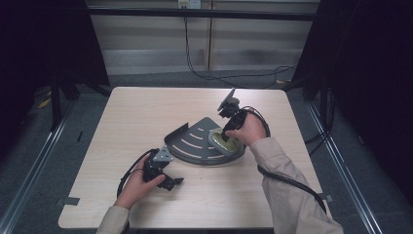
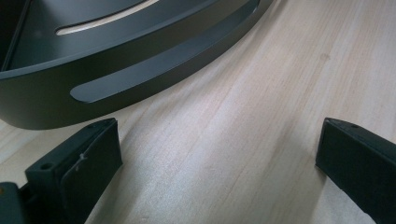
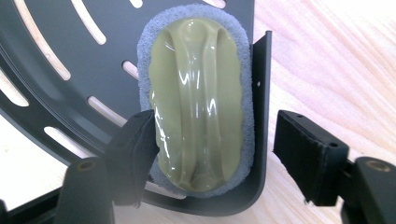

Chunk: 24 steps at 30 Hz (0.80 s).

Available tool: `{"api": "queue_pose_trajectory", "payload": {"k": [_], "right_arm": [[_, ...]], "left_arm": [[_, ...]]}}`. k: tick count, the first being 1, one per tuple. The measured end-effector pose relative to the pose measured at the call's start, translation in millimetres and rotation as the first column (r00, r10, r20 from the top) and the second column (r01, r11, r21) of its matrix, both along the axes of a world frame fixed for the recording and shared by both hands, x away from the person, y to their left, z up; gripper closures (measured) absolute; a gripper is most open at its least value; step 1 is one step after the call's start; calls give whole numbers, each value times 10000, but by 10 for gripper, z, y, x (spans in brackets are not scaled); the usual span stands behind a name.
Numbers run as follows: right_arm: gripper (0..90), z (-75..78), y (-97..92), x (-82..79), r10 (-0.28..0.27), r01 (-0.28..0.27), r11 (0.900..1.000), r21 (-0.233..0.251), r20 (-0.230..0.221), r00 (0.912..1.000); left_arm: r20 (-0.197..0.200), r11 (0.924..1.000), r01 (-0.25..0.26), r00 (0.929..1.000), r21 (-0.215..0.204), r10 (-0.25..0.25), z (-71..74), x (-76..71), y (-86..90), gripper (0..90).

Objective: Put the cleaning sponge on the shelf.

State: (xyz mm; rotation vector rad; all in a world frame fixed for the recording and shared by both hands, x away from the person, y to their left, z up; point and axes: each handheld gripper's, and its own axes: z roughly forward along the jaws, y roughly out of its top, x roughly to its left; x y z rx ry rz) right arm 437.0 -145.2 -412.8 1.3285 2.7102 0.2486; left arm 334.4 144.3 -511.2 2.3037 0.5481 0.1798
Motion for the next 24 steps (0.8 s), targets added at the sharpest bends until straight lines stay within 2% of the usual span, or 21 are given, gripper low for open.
{"api": "queue_pose_trajectory", "payload": {"k": [12, 24], "right_arm": [[247, 111, -144, -106, 99, -103, 9996, 256, 166, 9998], [230, 184, -286, -231, 241, -244, 9989, 407, 58, 9997]], "left_arm": [[1, 10000, 1, 10000, 55, -1, 3, 5, -1, 0], [3, 10000, -24, 10000, 50, 23, 3, 4, -1, 0]]}}
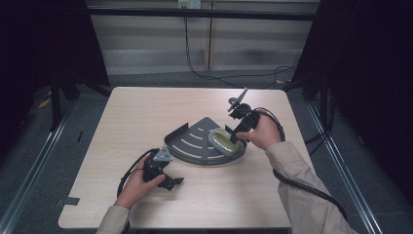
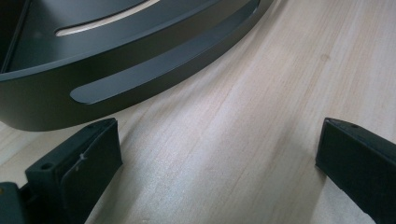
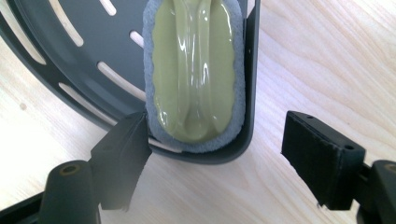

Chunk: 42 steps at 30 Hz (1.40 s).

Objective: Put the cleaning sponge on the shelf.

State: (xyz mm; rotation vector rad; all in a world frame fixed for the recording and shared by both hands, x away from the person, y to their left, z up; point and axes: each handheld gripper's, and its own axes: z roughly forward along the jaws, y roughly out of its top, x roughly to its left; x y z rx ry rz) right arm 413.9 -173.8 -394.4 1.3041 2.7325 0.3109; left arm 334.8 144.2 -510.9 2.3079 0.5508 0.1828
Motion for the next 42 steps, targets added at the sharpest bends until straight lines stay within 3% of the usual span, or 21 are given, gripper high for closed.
{"api": "queue_pose_trajectory", "payload": {"k": [20, 42], "right_arm": [[152, -33, -266, -253, 311, -303, 9993, 233, -348, 9989], [152, -128, -475, -513, 677, -648, 9962, 582, -500, 9965]], "left_arm": [[13, 10000, -16, 10000, -29, 16, -2, -1, -1, 0], [-13, 10000, -19, 10000, -32, 19, -3, -2, -1, 0]]}}
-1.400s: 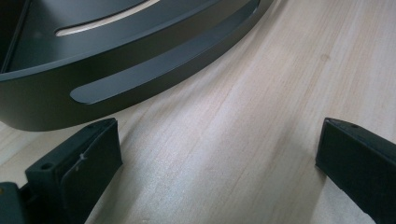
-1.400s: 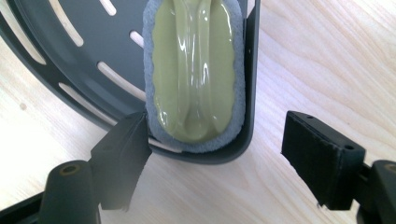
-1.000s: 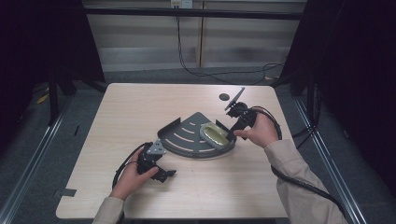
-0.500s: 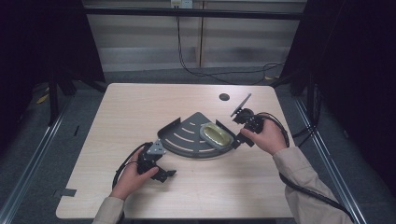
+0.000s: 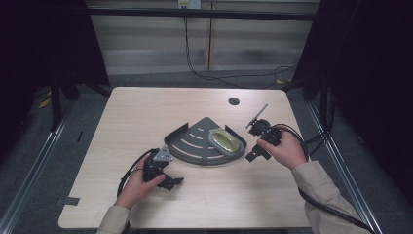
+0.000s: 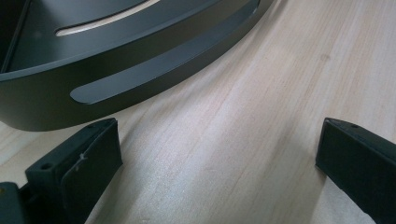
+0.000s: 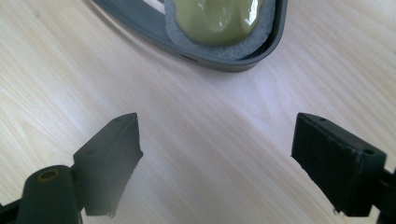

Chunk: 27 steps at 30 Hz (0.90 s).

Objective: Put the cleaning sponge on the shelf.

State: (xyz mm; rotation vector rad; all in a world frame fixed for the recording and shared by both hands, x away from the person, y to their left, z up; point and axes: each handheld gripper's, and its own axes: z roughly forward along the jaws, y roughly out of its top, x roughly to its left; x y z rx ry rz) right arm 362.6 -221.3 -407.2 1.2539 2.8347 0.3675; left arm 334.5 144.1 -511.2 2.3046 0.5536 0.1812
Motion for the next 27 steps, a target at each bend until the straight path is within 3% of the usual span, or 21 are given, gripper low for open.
{"api": "queue_pose_trajectory", "payload": {"k": [23, 27], "right_arm": [[153, -252, -261, -232, -163, 168, 9997, 151, -328, 9993], [153, -315, -373, -293, -269, 276, 9995, 183, -375, 9989]], "left_arm": [[1, 10000, -3, 10000, 0, 3, 0, 0, 0, 0], [6, 10000, 2, 10000, 3, -2, 0, 0, 0, 0]]}}
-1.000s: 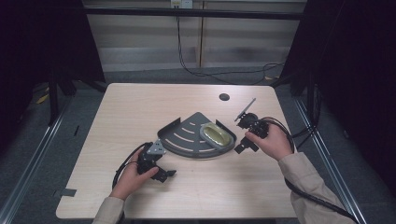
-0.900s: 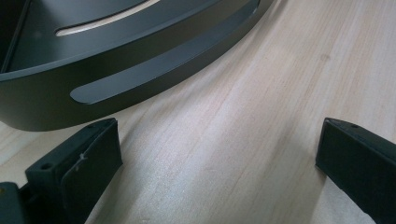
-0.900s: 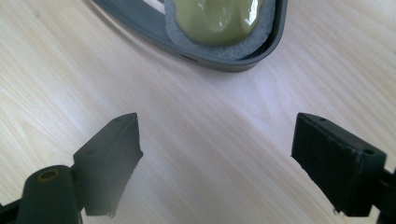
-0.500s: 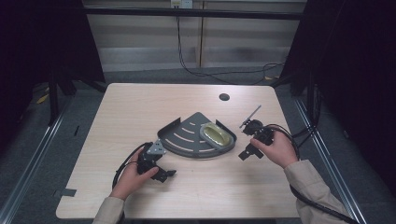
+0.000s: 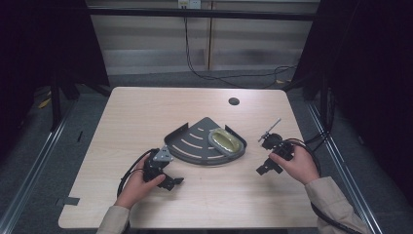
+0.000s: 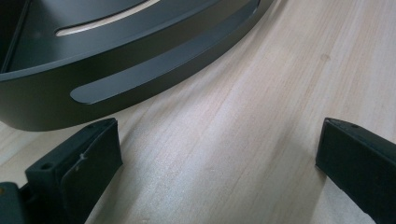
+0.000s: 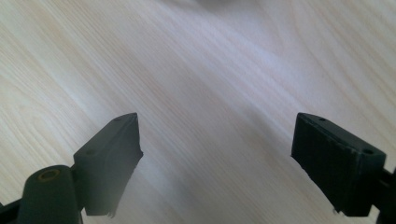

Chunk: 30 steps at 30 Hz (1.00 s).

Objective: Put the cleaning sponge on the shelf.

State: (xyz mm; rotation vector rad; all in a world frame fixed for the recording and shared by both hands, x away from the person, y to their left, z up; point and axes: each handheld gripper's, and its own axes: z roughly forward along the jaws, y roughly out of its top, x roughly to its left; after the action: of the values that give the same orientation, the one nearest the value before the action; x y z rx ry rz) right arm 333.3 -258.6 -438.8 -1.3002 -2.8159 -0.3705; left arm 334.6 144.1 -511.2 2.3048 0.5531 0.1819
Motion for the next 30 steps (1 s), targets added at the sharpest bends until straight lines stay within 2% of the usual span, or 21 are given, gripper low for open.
{"api": "queue_pose_trajectory", "payload": {"k": [14, 17, 25, 27, 30], "right_arm": [[154, -195, -255, -185, -303, 303, 9995, 31, -60, 9995], [154, -241, -305, -228, -439, 440, 9990, 15, -183, 9989], [154, -356, -437, -319, -661, 661, 9978, 25, -30, 9978], [151, -367, -465, -334, -726, 725, 9973, 64, 126, 9973], [151, -362, -483, -348, -760, 759, 9971, 50, 96, 9971]], "left_arm": [[-3, 10000, -7, 10000, 2, 7, 0, -1, 0, 0], [2, 10000, -11, 10000, 5, 11, 0, -1, 0, 0], [-4, 10000, -7, 10000, -1, 7, 0, -1, 0, 0], [15, 10000, 0, 10000, 16, 0, 1, 0, 1, 0], [-4, 10000, -7, 10000, -3, 7, 0, -1, 0, 0]]}}
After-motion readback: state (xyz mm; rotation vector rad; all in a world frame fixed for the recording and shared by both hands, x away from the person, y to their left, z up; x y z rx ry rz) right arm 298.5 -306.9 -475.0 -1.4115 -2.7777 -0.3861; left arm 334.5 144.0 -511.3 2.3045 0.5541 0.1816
